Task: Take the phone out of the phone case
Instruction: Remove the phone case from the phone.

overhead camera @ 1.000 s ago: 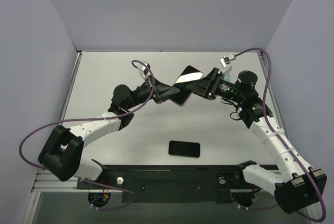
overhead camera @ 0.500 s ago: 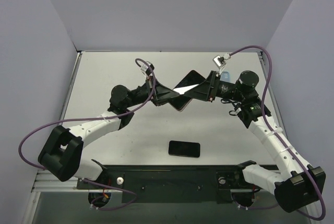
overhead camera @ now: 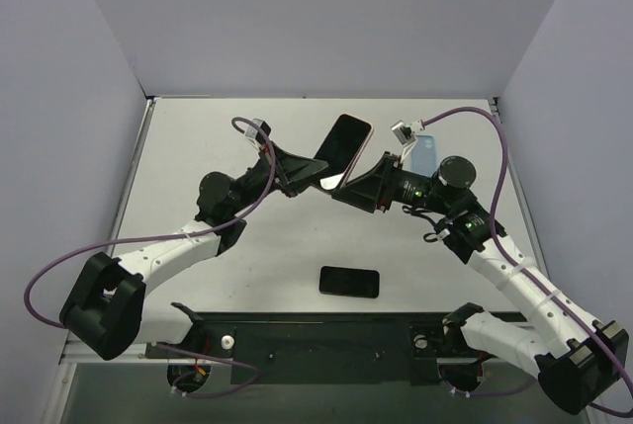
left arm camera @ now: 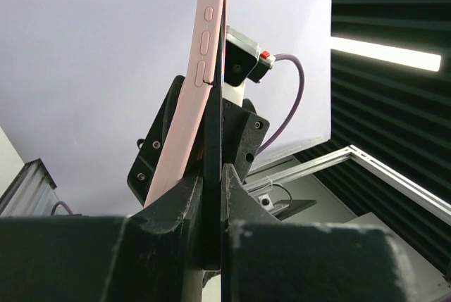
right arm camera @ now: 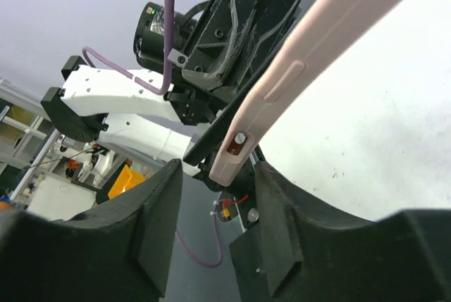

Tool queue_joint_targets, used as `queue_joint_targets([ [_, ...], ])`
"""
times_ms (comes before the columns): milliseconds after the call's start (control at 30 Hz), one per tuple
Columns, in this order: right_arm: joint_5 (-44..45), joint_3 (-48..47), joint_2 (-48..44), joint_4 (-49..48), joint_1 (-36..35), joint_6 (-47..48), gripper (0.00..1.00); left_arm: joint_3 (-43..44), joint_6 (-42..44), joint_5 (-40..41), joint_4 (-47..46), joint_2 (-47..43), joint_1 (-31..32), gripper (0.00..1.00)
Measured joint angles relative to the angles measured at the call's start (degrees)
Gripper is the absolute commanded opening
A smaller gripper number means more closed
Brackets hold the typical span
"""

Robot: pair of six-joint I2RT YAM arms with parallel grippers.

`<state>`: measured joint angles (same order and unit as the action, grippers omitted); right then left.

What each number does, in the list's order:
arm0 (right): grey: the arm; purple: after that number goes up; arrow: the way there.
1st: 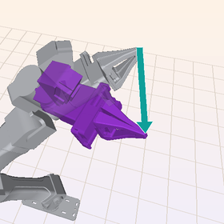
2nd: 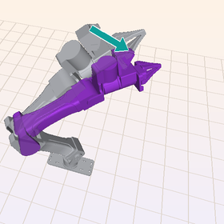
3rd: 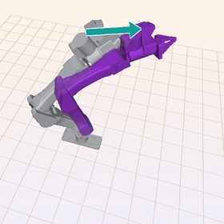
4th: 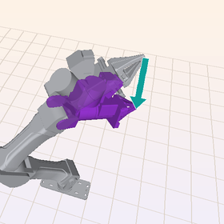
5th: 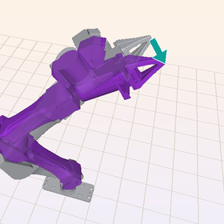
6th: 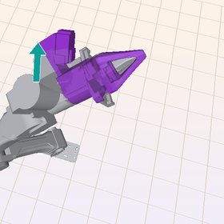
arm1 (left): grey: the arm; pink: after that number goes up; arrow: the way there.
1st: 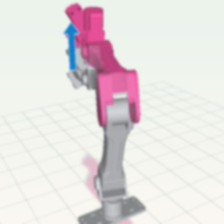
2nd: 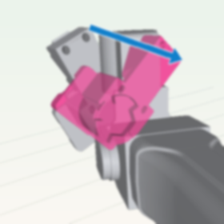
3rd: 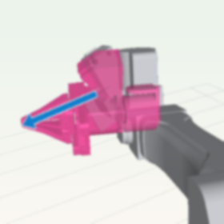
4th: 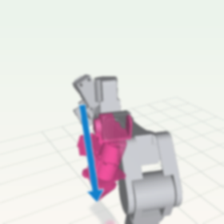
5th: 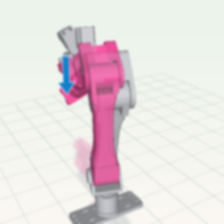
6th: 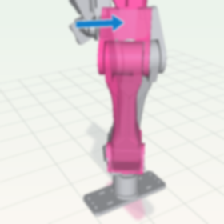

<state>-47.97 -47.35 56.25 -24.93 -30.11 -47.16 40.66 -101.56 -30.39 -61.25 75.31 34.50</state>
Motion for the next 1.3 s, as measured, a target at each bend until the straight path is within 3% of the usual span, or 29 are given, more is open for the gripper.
queue_joint_targets([
  [333,2.97,0.44,0.22,-0.90,-0.72,0.02,0.27,-0.35,-0.52,4.00,0.26,-0.74,0.02,0.00],
  [567,6.54,-0.20,0.94,1.25,-1.18,0.00,0.23,-0.35,-0.59,5.29,1.25,-0.76,-0.04,0.00],
  [700,10.23,-0.83,1.73,1.31,-2.12,-2.91,0.10,-0.35,0.15,6.38,2.01,-0.83,0.02,0.00],
  [733,11.30,-0.83,1.73,1.33,-2.36,-3.82,0.02,-0.37,0.48,6.78,2.40,-0.85,0.07,0.00],
  [900,17.51,-0.85,1.42,3.85,-3.78,-4.33,0.00,-0.37,3.43,8.13,4.68,-1.68,0.17,0.00],
  [1033,27.67,-2.49,0.94,14.64,-4.37,1.64,0.00,-0.37,5.25,5.68,6.08,-2.58,0.17,0.00],
  [1300,56.92,-3.72,-0.26,28.22,-1.09,11.37,0.00,-0.22,6.01,-10.84,4.52,-7.50,1.20,0.00],
])
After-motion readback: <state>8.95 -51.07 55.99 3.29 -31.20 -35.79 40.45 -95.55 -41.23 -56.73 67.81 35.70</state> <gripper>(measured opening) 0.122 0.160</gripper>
